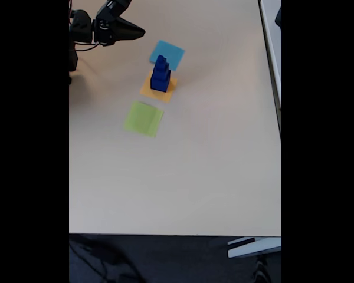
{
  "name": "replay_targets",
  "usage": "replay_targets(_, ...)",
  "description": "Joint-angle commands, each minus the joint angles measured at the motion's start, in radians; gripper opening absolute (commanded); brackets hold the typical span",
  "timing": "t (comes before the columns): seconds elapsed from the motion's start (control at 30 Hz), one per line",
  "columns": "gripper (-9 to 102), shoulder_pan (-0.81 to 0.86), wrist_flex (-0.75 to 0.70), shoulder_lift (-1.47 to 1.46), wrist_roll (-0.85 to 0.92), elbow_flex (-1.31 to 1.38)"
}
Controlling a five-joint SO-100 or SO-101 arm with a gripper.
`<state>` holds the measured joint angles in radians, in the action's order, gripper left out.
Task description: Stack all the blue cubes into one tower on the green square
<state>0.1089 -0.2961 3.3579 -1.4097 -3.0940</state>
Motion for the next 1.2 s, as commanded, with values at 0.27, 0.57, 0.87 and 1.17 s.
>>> replay_targets(0.27,3,0.063,0.058,-0.114,0.035,0.153)
replay_targets(0.57,4,0.075,-0.025,-0.433,-0.003,0.422)
replay_targets(0.87,5,0.055,-0.239,-0.670,-0.052,0.658)
replay_targets(1.17,6,0.041,-0.371,-0.890,-0.014,0.839)
